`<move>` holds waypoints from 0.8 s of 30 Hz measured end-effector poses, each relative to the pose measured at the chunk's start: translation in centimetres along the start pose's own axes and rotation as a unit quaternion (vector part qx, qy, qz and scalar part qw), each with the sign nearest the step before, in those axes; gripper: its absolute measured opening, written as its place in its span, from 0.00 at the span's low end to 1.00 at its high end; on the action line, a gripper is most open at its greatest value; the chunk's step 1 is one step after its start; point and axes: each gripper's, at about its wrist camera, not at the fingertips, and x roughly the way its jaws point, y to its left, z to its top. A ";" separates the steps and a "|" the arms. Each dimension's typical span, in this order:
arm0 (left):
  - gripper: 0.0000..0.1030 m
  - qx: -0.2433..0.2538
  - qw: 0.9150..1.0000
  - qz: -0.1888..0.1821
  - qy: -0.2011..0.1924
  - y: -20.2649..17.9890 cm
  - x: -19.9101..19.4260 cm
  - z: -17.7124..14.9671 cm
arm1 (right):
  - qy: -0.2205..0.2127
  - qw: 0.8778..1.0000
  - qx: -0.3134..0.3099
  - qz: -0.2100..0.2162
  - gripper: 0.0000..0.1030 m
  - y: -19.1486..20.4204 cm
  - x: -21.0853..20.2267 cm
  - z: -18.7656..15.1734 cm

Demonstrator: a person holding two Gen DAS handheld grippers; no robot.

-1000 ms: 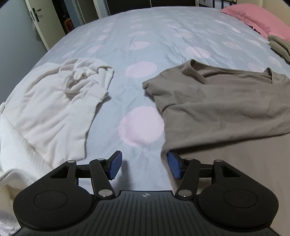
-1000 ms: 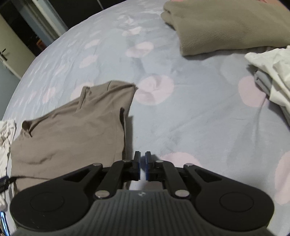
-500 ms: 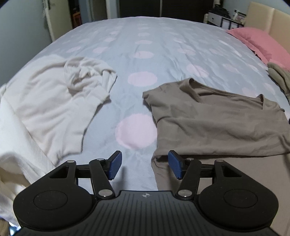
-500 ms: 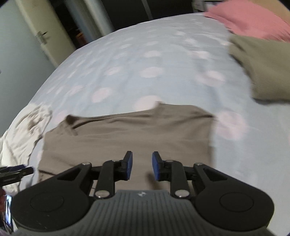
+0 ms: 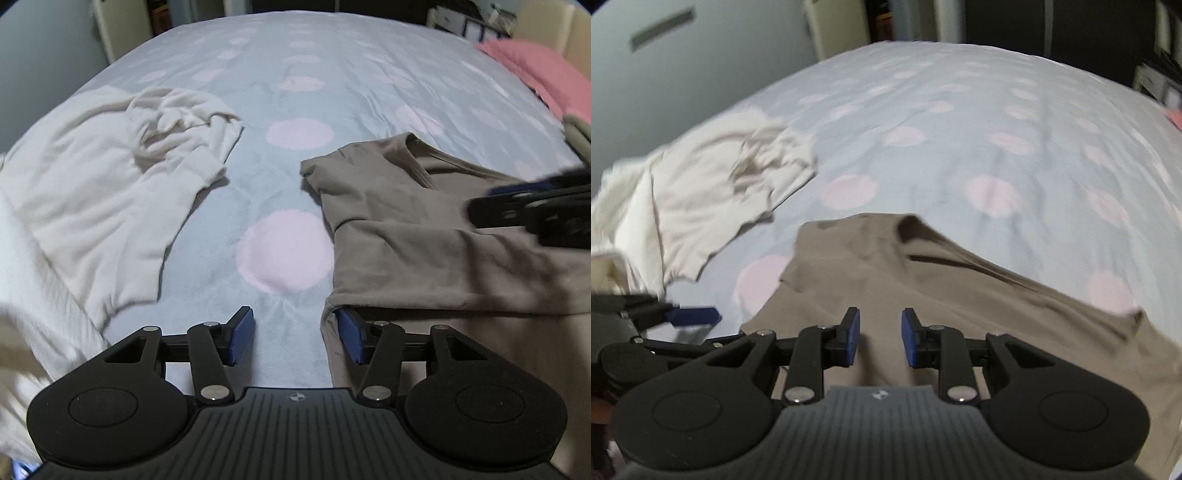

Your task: Fold clothes

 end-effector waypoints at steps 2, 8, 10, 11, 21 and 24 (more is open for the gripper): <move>0.48 -0.004 1.000 -0.008 0.002 0.2 -0.2 0.3 | 0.008 0.999 -0.031 -0.008 0.27 1.4 0.6 0.6; 0.49 -0.024 0.999 -0.028 0.007 1.1 -0.3 0.7 | 0.015 0.998 -0.059 -0.003 0.28 3.1 2.0 3.2; 0.44 -0.030 0.999 -0.033 0.017 1.5 0.1 0.5 | 0.015 0.997 -0.071 -0.004 0.28 3.5 2.2 4.1; 0.42 -0.034 0.998 -0.036 0.024 1.7 0.3 0.5 | 0.016 0.997 -0.079 -0.005 0.28 3.7 2.3 4.5; 0.38 -0.059 0.996 -0.071 0.018 2.4 0.5 0.4 | 0.036 0.990 -0.133 0.017 0.35 6.2 4.0 7.1; 0.30 -0.056 0.995 -0.081 0.024 2.5 0.8 0.1 | 0.038 0.991 -0.129 0.022 0.36 6.2 5.3 7.5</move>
